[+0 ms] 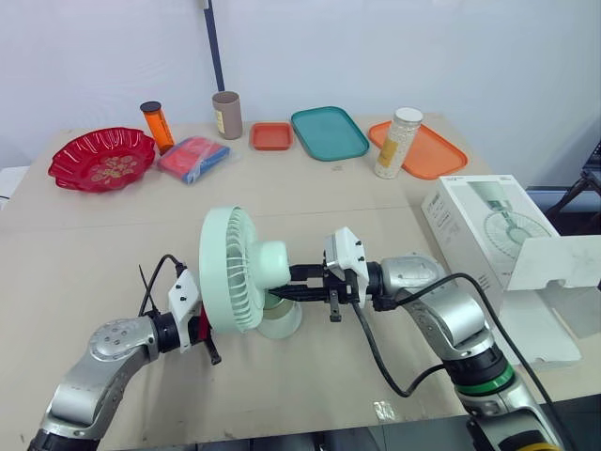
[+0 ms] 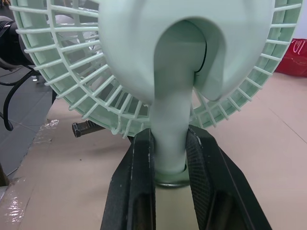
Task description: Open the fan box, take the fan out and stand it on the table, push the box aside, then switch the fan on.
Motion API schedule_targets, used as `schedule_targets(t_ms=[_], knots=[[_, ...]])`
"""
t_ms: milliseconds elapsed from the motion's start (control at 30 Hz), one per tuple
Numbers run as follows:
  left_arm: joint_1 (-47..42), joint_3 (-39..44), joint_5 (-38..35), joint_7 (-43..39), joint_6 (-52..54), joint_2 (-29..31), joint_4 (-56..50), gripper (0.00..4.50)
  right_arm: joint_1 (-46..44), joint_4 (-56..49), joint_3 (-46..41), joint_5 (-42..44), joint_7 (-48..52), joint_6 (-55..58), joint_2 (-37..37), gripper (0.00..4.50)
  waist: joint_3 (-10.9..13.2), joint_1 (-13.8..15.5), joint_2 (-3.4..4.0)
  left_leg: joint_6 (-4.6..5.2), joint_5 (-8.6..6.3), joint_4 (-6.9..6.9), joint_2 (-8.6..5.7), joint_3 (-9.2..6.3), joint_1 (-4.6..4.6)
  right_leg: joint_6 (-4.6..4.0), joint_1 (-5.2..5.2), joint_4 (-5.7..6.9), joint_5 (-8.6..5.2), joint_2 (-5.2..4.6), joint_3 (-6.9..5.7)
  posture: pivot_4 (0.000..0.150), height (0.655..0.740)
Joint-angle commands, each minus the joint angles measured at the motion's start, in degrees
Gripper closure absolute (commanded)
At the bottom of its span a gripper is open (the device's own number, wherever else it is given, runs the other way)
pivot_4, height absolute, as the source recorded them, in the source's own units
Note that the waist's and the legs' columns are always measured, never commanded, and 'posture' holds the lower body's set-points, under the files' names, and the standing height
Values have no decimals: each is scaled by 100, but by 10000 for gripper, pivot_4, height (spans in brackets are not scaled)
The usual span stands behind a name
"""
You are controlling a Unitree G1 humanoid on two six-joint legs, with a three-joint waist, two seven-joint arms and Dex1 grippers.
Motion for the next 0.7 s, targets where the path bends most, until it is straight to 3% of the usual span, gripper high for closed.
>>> schedule_targets(t_ms=[33,700], knots=[[-17,-41,-164,-44,-42,-6,-478,44662,-6,-12,75,-69,-44,-46,37,41464,0,0,0,0,0,0,0,0,0,0,0,0,0,0,0,1500,7400],[1067,1344,-464,283,178,470,-876,44662,-8,84,56,-95,76,-169,-29,41464,-1,-10,3,2,-2,-2,5,2,10,-1,4,0,0,4,1,1500,7400]])
